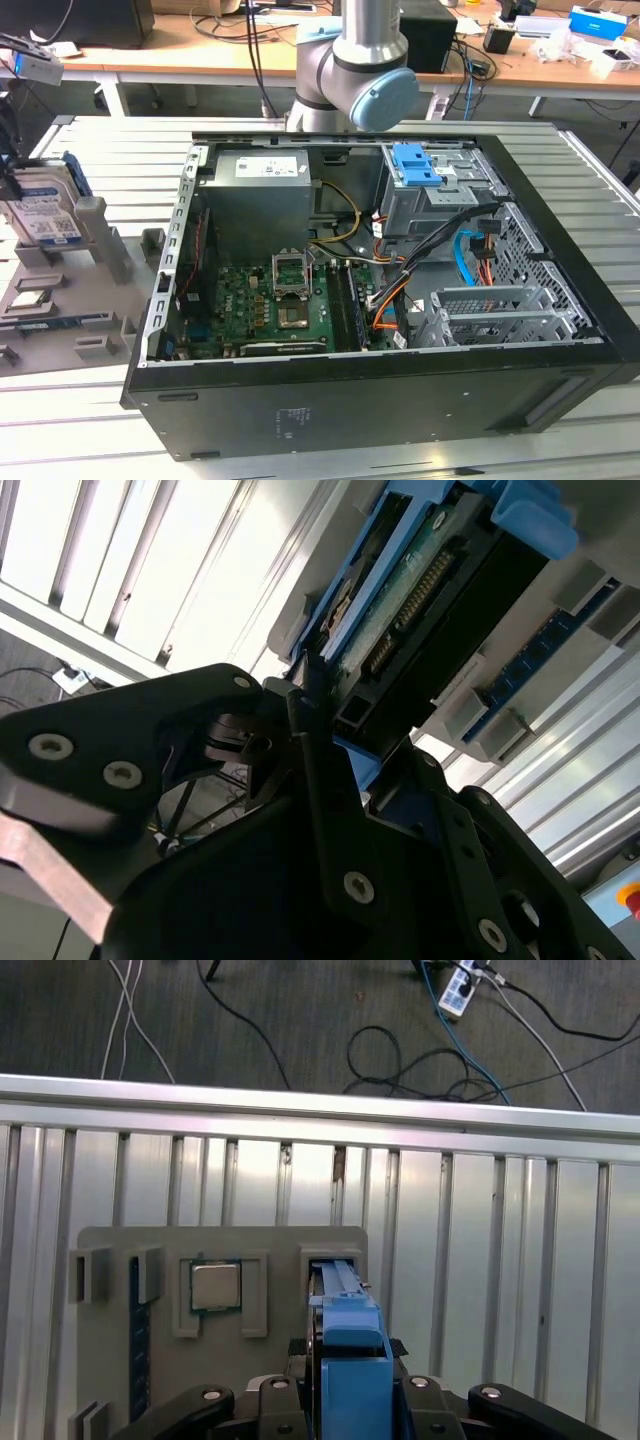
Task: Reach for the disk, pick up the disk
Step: 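Pick up the disk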
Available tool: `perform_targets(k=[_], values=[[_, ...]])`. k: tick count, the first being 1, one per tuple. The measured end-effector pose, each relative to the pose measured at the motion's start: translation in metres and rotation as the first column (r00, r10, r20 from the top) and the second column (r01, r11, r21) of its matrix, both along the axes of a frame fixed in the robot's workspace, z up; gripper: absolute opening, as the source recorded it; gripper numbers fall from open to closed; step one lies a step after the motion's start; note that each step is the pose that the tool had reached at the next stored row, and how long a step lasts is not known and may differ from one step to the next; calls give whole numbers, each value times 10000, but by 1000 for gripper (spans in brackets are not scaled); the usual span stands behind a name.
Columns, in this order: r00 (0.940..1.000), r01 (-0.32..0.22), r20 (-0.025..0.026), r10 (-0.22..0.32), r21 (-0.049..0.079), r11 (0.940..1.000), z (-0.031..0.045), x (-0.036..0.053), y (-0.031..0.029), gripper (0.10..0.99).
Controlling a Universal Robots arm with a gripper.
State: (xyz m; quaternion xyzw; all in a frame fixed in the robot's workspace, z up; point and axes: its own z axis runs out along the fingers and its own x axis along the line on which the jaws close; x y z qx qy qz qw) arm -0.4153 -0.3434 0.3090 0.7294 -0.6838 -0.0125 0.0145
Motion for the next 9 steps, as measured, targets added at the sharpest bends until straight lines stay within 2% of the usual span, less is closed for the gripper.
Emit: perform_targets(k=[9], values=[[10000,0,-1,0,0,10000,127,0,0,365]])
